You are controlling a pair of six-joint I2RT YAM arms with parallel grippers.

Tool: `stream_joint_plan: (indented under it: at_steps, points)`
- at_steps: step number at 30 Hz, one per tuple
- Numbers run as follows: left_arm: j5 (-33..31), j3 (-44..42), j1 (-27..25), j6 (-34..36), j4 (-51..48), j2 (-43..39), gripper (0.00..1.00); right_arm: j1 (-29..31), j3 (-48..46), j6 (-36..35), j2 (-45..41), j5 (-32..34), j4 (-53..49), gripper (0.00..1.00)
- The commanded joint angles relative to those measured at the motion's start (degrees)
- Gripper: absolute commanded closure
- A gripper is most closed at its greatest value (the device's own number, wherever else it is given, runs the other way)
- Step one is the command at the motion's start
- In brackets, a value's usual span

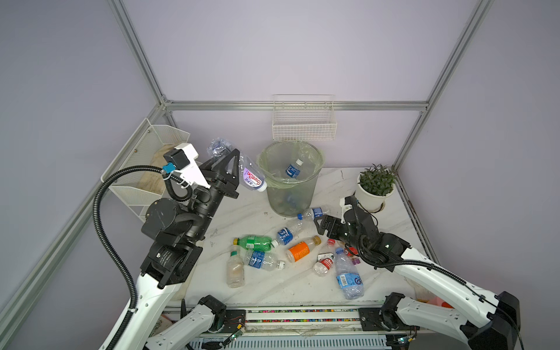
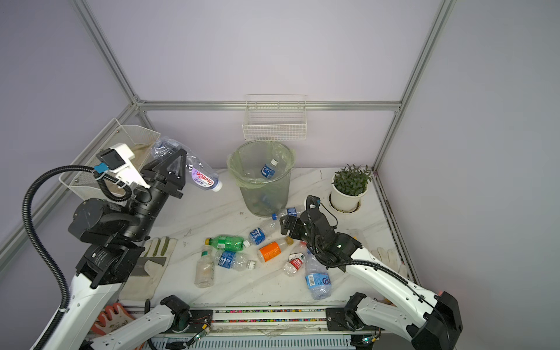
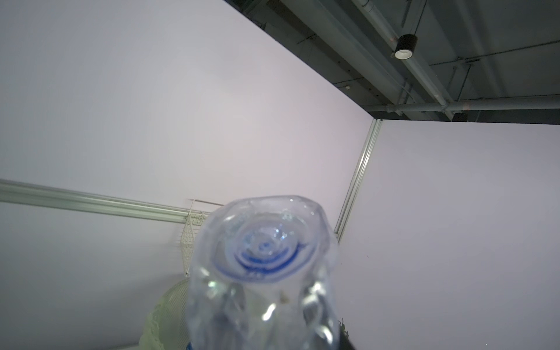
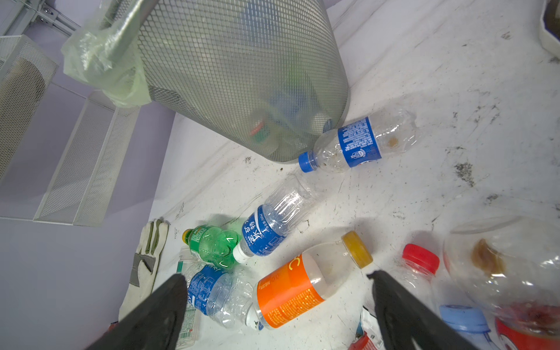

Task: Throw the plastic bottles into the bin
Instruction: 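Lift the clear bottle with the left gripper up over the wastebasket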

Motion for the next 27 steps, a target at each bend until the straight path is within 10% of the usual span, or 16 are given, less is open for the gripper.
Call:
stream_joint_plan:
  at_steps: [1, 27]
  points:
    - [4.58, -3.44, -0.22, 6.55, 7.33, -2.22, 1.0, -0.2, 1.83, 0.5, 1.21, -1.03, 1.46, 0.04]
    - [10.53, 4.96, -0.31, 6.82, 10.1, 4.73, 1.0, -0.22, 2.36, 0.2, -0.2, -1.02, 0.68, 0.04]
